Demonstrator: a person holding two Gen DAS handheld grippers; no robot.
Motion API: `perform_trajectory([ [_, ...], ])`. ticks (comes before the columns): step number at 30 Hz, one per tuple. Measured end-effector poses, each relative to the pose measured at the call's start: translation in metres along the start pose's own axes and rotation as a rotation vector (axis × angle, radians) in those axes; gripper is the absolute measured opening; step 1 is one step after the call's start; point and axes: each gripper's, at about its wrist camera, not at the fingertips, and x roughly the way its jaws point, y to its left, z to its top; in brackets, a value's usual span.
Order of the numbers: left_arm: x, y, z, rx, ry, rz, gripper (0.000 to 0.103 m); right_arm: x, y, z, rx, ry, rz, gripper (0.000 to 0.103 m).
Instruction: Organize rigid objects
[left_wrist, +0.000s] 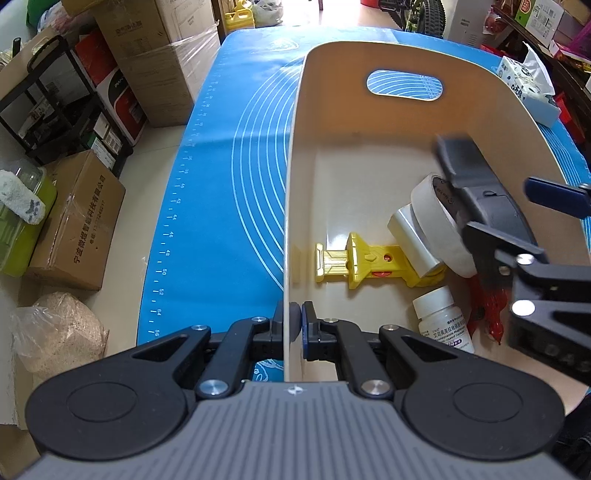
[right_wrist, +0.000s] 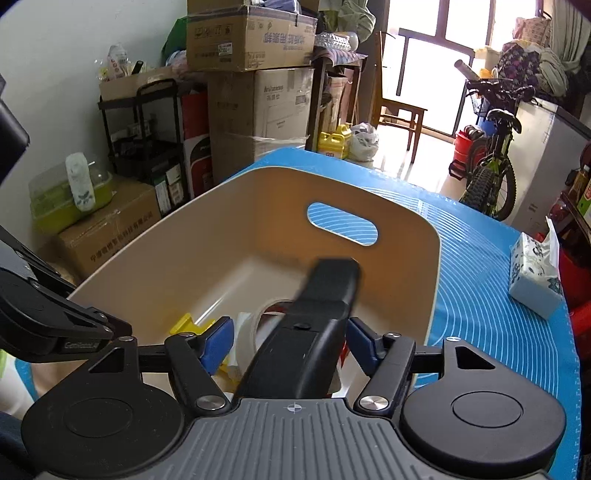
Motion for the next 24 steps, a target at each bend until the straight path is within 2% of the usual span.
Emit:
perform_trajectory([
  [5, -0.008, -0.001, -0.002, 0.001, -0.027, 0.018, 0.011, -0.02, -0.009, 0.004, 0.064, -0.014, -0.016, 0.086],
  [7, -0.016, -0.002, -0.002, -0.003, -0.05, 0.005, 0.019, -0.029, -0.014, 0.004, 0.083, -0.021, -0.021, 0.093],
  [9, -0.025, -0.004, -0.003, -0.009, -0.08, -0.012, 0.054, -0.038, -0.018, 0.002, 0.1, -0.023, -0.023, 0.094],
  [11, -0.036, -0.008, -0.004, -0.006, -0.124, -0.003, 0.067, -0.047, -0.022, 0.0, 0.107, -0.028, -0.035, 0.096],
  [15, -0.057, -0.015, -0.007, -0.023, -0.181, -0.001, 0.072, -0.069, -0.035, -0.008, 0.137, -0.042, -0.058, 0.098],
  [22, -0.09, -0.034, -0.024, -0.062, -0.247, 0.036, 0.072, -0.11, -0.058, -0.022, 0.2, -0.062, -0.073, 0.099],
  [24, -0.1, -0.039, -0.03, -0.085, -0.256, 0.027, 0.072, -0.123, -0.062, -0.027, 0.208, -0.077, -0.078, 0.1],
])
